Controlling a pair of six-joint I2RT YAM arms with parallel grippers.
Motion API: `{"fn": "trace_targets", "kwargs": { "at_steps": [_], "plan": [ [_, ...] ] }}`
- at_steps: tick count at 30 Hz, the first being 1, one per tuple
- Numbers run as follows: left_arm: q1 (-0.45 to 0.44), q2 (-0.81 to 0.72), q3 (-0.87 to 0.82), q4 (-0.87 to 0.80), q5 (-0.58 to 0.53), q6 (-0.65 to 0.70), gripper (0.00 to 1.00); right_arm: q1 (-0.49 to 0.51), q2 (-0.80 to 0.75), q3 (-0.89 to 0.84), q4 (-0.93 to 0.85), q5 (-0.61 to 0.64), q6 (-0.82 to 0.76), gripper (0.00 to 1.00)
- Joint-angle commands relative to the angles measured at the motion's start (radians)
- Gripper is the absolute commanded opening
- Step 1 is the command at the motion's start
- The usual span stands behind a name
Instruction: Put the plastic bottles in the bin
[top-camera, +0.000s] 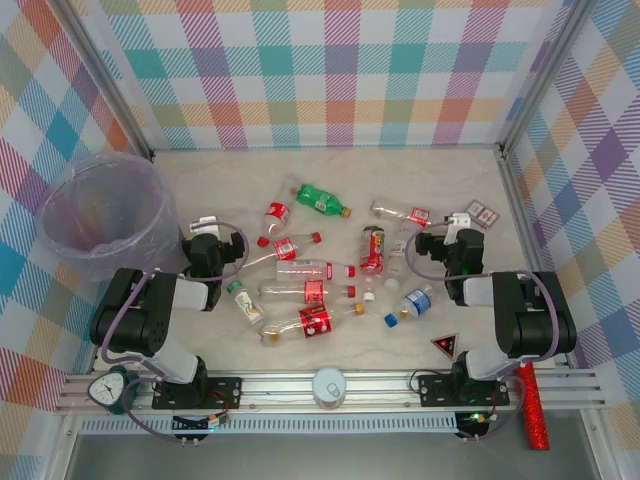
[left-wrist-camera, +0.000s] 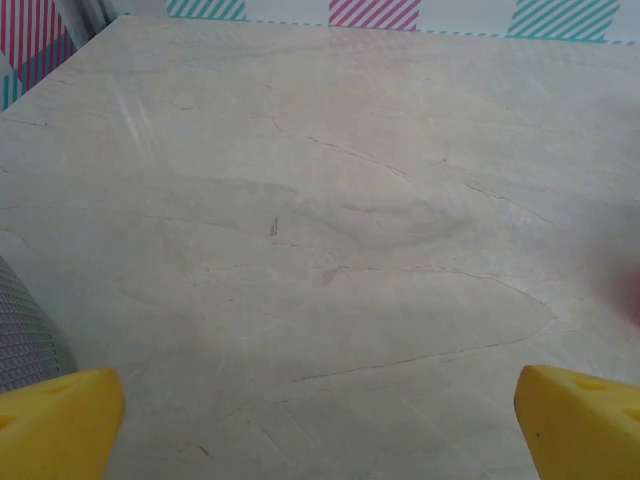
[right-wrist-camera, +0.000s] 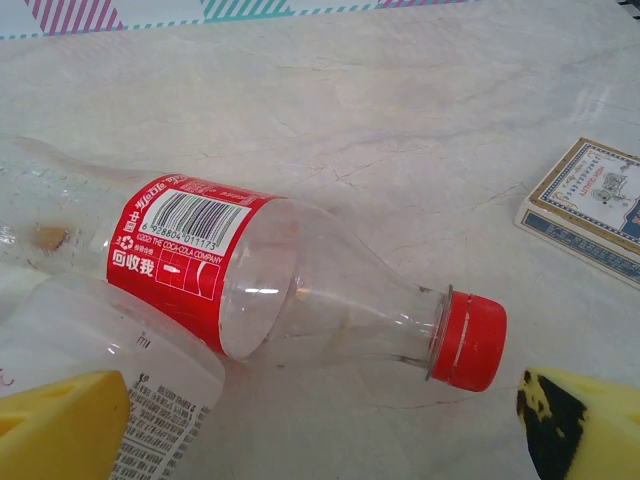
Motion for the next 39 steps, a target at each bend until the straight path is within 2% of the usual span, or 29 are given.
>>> {"fn": "trace_targets", "kwargs": {
  "at_steps": [1,26,30,32,37,39],
  "plan": [
    [0.008,0.0,0.0,0.016,0.005,0.002,1.0,0.002,-0.002,0.015,0.026,-0.017,0.004,0.99],
    [0.012,-0.01,0.002,0.013,0.012,0.005,1.0,-0.005,-0.004,0.016,0.023,-0.028,0.006,0.99],
    [0.001,-0.11,0.112,-0.275,-0.017,0.008,1.0,-0.005,-0.066,0.088,-0.149,0.007,0.024,0.99],
    [-0.02,-0.147,0.13,-0.322,-0.054,0.023,1.0,-0.004,-0.097,0.145,-0.294,-0.002,0.022,0.99],
    [-0.071,-0.237,0.176,-0.438,-0.113,0.017,1.0,-0.004,-0.25,0.184,-0.495,0.058,0.074,0.99],
    [-0.094,-0.273,0.218,-0.518,-0.129,-0.004,1.0,-0.003,-0.308,0.271,-0.737,0.131,0.151,0.99]
  ]
}}
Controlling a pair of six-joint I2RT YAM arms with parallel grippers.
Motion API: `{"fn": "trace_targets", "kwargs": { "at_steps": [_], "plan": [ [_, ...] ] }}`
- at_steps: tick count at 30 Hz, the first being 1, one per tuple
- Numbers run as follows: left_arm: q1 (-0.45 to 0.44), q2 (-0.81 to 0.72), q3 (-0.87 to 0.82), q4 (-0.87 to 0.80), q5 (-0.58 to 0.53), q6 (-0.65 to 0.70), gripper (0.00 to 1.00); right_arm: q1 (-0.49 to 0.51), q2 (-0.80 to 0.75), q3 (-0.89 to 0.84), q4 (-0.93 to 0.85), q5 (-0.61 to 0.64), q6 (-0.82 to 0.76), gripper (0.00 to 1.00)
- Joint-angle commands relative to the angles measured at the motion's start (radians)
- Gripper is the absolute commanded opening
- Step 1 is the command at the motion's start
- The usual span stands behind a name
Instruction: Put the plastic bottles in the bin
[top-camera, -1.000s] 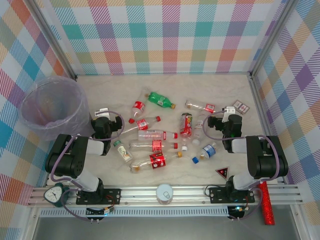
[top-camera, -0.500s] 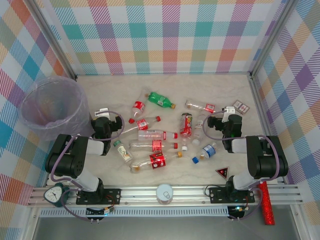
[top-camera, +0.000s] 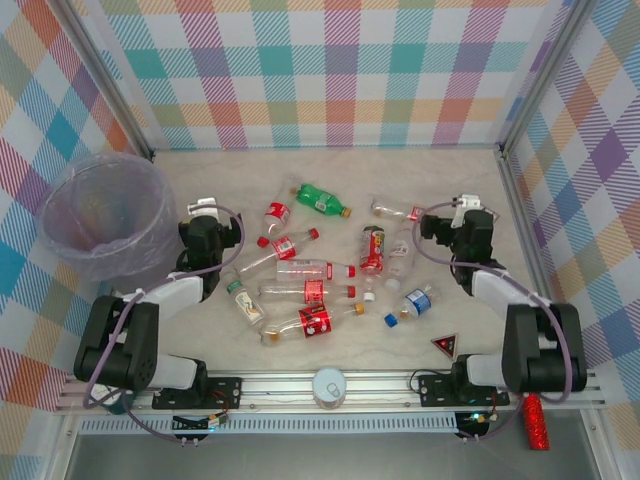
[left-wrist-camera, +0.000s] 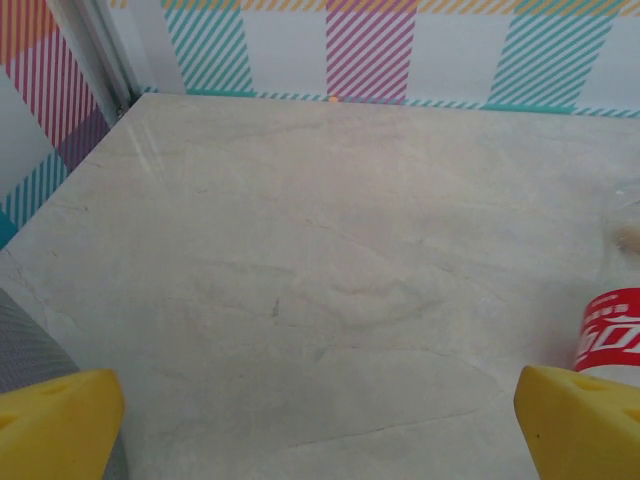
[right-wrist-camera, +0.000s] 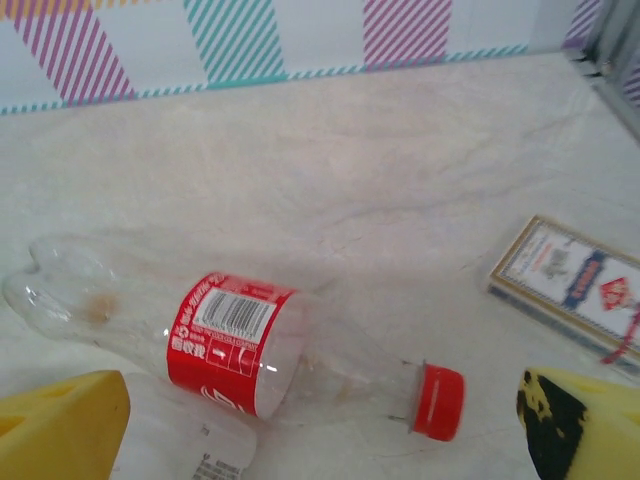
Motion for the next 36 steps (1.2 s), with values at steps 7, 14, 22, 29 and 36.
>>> {"fn": "trace_targets", "kwargs": {
  "at_steps": [7,14,22,29,36],
  "plan": [
    [-0.145,-0.122,0.21,-0.467,-0.061,-0.171,1.0,-0.006,-0.235,0.248,-0.903,0.087,0.366,0.99],
    [-0.317,-0.108,0.347,-0.715,-0.044,-0.308,1.0,-0.014,-0.272,0.299,-1.152,-0.13,0.444,1.0],
    [-0.505,-0.06,0.464,-0.861,0.063,-0.361,0.99,-0.006,-0.359,0.11,-1.211,-0.389,0.609,0.92],
    [-0.546,0.01,0.535,-0.807,0.222,-0.385,0.97,0.008,-0.344,-0.002,-1.065,-0.455,0.676,0.91],
    [-0.565,0.061,0.552,-0.734,0.288,-0.42,0.97,0.009,-0.272,-0.039,-0.974,-0.436,0.663,0.9]
  ]
}}
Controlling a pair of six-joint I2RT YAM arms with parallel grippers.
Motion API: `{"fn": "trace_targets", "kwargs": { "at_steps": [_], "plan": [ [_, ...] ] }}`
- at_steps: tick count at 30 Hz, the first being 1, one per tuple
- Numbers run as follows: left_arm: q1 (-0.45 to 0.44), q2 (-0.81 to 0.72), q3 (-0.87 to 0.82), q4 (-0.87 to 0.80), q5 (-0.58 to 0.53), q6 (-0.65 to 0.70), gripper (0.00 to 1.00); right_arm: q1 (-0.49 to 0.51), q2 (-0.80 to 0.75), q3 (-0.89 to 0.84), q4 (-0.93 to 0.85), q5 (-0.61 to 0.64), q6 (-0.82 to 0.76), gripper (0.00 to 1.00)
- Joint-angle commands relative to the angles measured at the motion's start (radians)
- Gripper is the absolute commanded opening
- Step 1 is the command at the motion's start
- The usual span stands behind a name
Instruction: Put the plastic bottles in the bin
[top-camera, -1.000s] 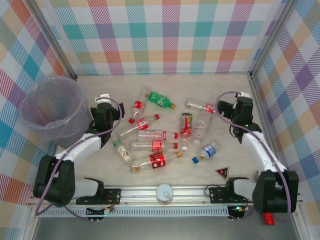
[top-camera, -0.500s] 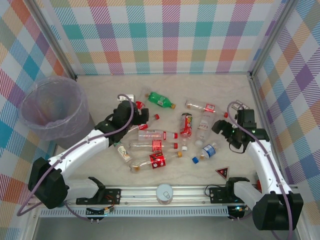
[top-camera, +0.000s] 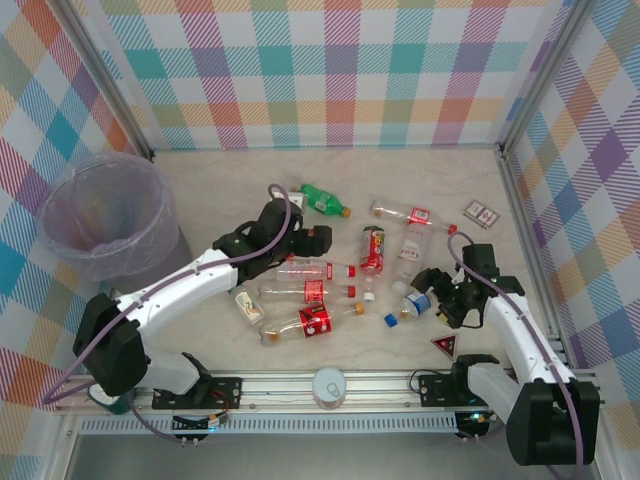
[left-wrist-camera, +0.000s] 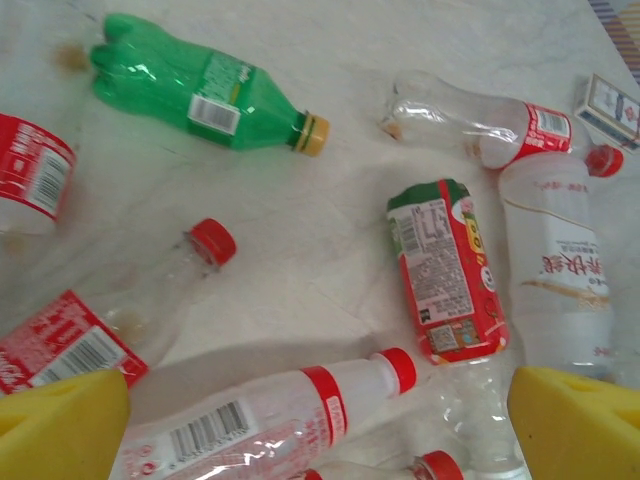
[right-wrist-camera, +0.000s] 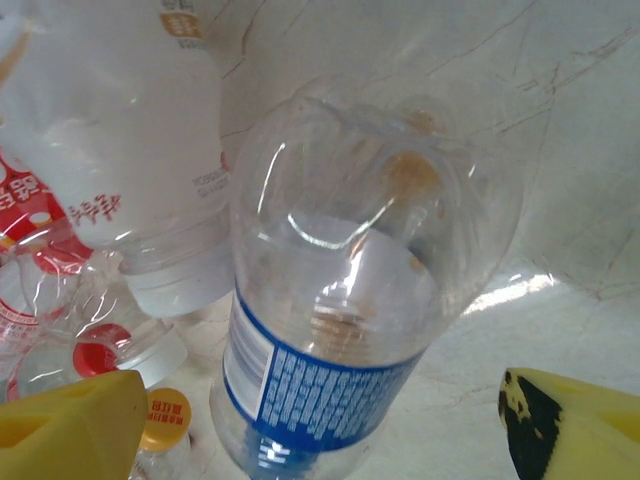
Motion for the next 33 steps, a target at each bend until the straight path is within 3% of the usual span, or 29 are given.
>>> {"fn": "trace_targets", "kwargs": {
  "at_steps": [1,14,21,24,27,33],
  "plan": [
    [-0.02,0.016,0.041,0.041,0.049,-0.024,0.96,0.005,0.031,-0.012,0.073,-0.015,0.011,0.9],
    [-0.042,0.059,0.09,0.075,0.09,-0.049,0.96,0.004,0.119,-0.074,0.145,0.026,-0.038,0.8],
    [-0.049,0.069,0.106,0.107,0.13,-0.065,0.95,0.004,0.051,-0.031,0.046,0.064,-0.093,0.63],
    [-0.048,0.08,0.115,0.135,0.226,-0.064,0.95,0.005,-0.008,0.035,-0.039,0.072,-0.124,0.6],
    [-0.048,0.102,0.132,0.155,0.396,-0.042,0.99,0.005,-0.032,0.121,-0.072,0.035,-0.159,0.58],
    [-0.048,0.165,0.117,0.299,0.709,-0.099,1.0,0.004,0.049,0.254,0.146,-0.209,-0.17,0.56]
  ]
}}
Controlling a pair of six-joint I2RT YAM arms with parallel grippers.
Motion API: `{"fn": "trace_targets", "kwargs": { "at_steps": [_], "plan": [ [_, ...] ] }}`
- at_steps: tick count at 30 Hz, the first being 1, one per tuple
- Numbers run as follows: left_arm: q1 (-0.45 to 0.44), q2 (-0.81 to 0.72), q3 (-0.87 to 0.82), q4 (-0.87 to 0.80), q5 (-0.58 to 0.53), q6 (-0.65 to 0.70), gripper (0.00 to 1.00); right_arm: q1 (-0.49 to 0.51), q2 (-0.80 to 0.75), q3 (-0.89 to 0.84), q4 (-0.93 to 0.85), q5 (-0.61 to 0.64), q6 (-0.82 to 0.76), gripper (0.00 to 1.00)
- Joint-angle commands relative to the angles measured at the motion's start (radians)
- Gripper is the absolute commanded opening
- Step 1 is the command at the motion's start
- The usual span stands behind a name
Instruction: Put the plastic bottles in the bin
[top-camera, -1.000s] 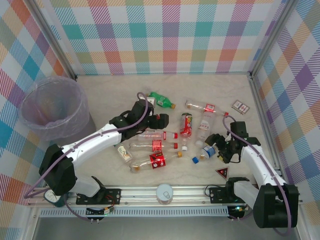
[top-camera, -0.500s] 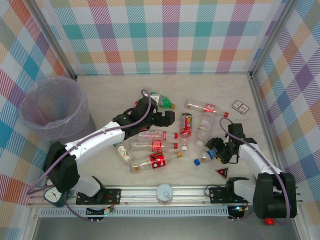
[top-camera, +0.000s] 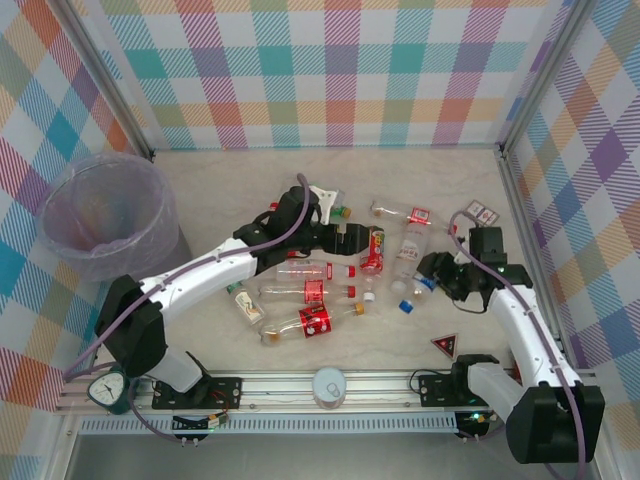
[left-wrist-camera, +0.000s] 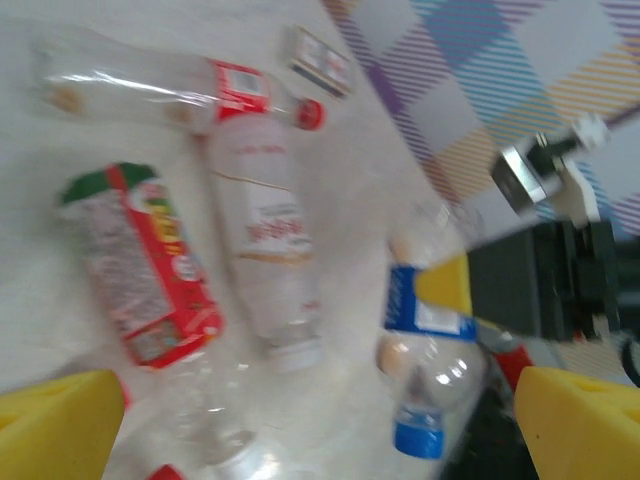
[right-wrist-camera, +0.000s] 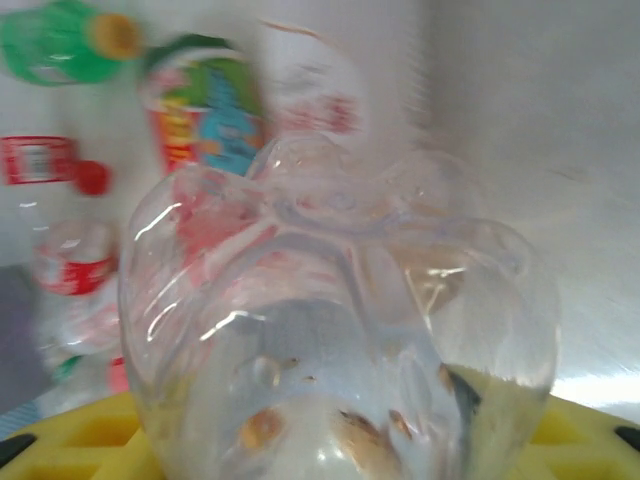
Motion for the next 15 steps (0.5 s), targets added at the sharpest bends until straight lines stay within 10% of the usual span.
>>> {"fn": "trace_targets", "kwargs": {
  "at_steps": [1,15],
  "plan": [
    [-0.012,0.034,-0.006,0.142,0.223,-0.056,1.0,0.004,0.085,0.09,0.141,-0.192,-0.029,0.55],
    [-0.073,0.215,0.061,0.284,0.249,-0.099,0.97,0.037,0.24,0.21,0.249,-0.431,-0.02,0.52]
  ]
}}
